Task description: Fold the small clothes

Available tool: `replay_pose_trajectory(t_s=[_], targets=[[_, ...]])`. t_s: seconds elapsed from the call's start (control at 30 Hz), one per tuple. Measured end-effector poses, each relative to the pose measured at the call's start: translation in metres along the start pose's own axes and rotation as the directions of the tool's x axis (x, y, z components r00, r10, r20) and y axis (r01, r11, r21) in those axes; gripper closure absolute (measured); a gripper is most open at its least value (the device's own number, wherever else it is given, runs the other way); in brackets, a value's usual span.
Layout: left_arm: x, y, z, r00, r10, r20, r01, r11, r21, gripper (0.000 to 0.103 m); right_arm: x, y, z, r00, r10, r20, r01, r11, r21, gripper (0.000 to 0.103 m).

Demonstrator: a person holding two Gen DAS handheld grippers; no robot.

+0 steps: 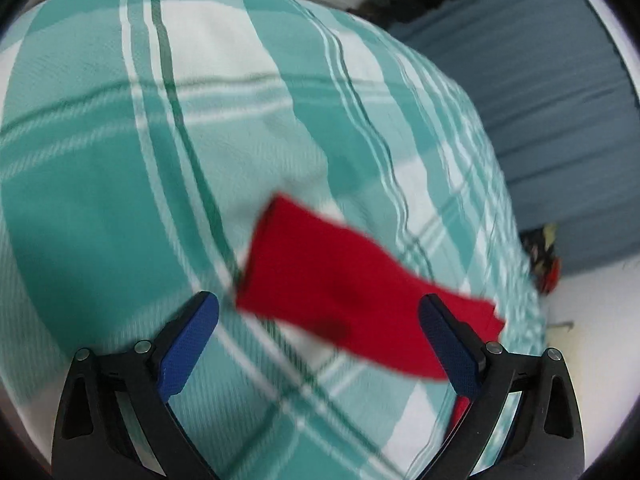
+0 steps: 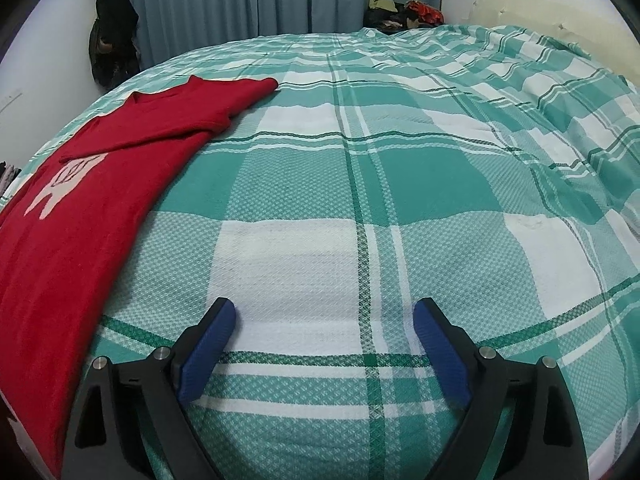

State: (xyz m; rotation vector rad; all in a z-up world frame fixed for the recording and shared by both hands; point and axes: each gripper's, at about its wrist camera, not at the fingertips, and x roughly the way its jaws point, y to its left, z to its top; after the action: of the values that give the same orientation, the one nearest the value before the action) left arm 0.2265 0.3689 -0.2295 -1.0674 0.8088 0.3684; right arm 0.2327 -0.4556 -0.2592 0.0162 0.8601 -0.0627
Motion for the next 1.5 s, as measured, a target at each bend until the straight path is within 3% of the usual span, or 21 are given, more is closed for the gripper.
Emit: replay_pose_trajectory(t_s=[0.03,0.1,0.13,0.2,0.27,0.37,0.43,0.57,0.67,0.77,0.83,0.87,0.93,1.0,1.03,1.1,1.2,1.27,1.37,1.47,1.5], targets=[[0.001,-0.002,0.003,1.0,0.002,0.003,-0.002,1.0,0.006,0.007,0.0,0.0,0.0,1.0,-0.004,0.002,0.004,1.0,0.0,0.013],[0.006,-0.011,0.009,1.0,0.026,-0.003,-0.026,0.998,0.06,0.047,0.0,0.001,-0.001,1.0,-0.011,0.007,0.011,1.0,0.0,0.013],[0.012,-0.015,0.01,0.999,0.048,-0.024,-0.045,0.995,0.084,0.091,0.0,0.001,-0.001,1.0,-0.015,0.01,0.015,1.0,0.0,0.012],[0.019,-0.026,0.015,0.992,0.111,-0.052,-0.104,0.987,0.125,0.097,0.001,0.001,-0.001,1.0,-0.02,0.011,0.02,1.0,0.0,0.011],[0.007,-0.054,0.019,0.992,0.124,0.001,-0.122,0.975,0.186,0.098,0.001,0.001,-0.001,1.0,-0.019,0.011,0.019,1.0,0.003,0.011],[-0.014,-0.121,0.017,0.998,0.042,0.043,-0.052,0.954,0.296,0.098,0.001,0.001,-0.002,1.0,-0.018,0.012,0.018,1.0,0.003,0.011],[-0.026,-0.187,-0.001,0.998,-0.042,0.042,0.021,0.912,0.41,0.098,0.0,0.001,-0.002,1.0,-0.018,0.015,0.018,1.0,-0.001,0.01],[-0.029,-0.324,-0.081,0.987,-0.158,-0.04,0.145,0.734,0.663,0.097,0.0,0.001,-0.002,1.0,-0.017,0.016,0.017,1.0,-0.001,0.01],[-0.018,-0.404,-0.175,0.971,-0.202,-0.129,0.222,0.549,0.806,0.097,-0.001,0.001,-0.002,1.0,-0.015,0.015,0.015,1.0,0.0,0.01],[0.012,-0.446,-0.272,0.958,-0.189,-0.214,0.274,0.394,0.877,0.097,0.0,0.001,-0.002,1.0,-0.017,0.015,0.017,1.0,-0.002,0.01],[0.036,-0.451,-0.324,0.953,-0.154,-0.259,0.299,0.355,0.886,0.091,0.0,0.001,-0.002,1.0,-0.017,0.014,0.017,1.0,-0.002,0.01],[0.058,-0.449,-0.356,0.957,-0.105,-0.271,0.291,0.342,0.893,0.075,0.0,0.001,-0.002,1.0,-0.016,0.014,0.016,1.0,-0.001,0.01],[0.095,-0.431,-0.406,0.963,0.044,-0.264,0.236,0.327,0.915,0.037,0.0,0.001,-0.002,1.0,-0.013,0.011,0.013,1.0,-0.002,0.009],[0.106,-0.406,-0.432,0.952,0.106,-0.286,0.238,0.327,0.914,0.037,0.0,0.001,-0.002,1.0,-0.009,0.009,0.01,1.0,-0.001,0.009],[0.105,-0.383,-0.443,0.933,0.125,-0.336,0.28,0.329,0.902,0.037,0.0,0.001,-0.001,1.0,-0.008,0.009,0.008,1.0,-0.001,0.009],[0.093,-0.355,-0.445,0.917,0.148,-0.37,0.309,0.321,0.895,0.037,0.0,0.001,-0.001,1.0,-0.007,0.01,0.007,1.0,-0.001,0.009],[0.065,-0.316,-0.414,0.909,0.149,-0.39,0.324,0.338,0.884,0.037,0.0,0.002,-0.001,1.0,-0.006,0.01,0.006,1.0,0.001,0.009],[0.046,-0.298,-0.365,0.929,0.119,-0.351,0.284,0.378,0.881,0.036,0.0,0.002,-0.001,1.0,-0.007,0.01,0.007,1.0,0.0,0.009],[0.04,-0.272,-0.287,0.972,0.112,-0.206,0.134,0.458,0.879,0.034,0.0,0.002,-0.001,1.0,-0.007,0.012,0.007,1.0,0.0,0.008],[0.053,-0.251,-0.229,0.984,0.152,-0.096,0.005,0.512,0.859,0.035,0.001,0.003,-0.001,1.0,-0.009,0.014,0.009,1.0,-0.001,0.008],[0.058,-0.247,-0.221,0.984,0.156,-0.08,-0.01,0.507,0.862,0.035,0.001,0.003,-0.001,1.0,-0.01,0.015,0.01,1.0,-0.001,0.008]])
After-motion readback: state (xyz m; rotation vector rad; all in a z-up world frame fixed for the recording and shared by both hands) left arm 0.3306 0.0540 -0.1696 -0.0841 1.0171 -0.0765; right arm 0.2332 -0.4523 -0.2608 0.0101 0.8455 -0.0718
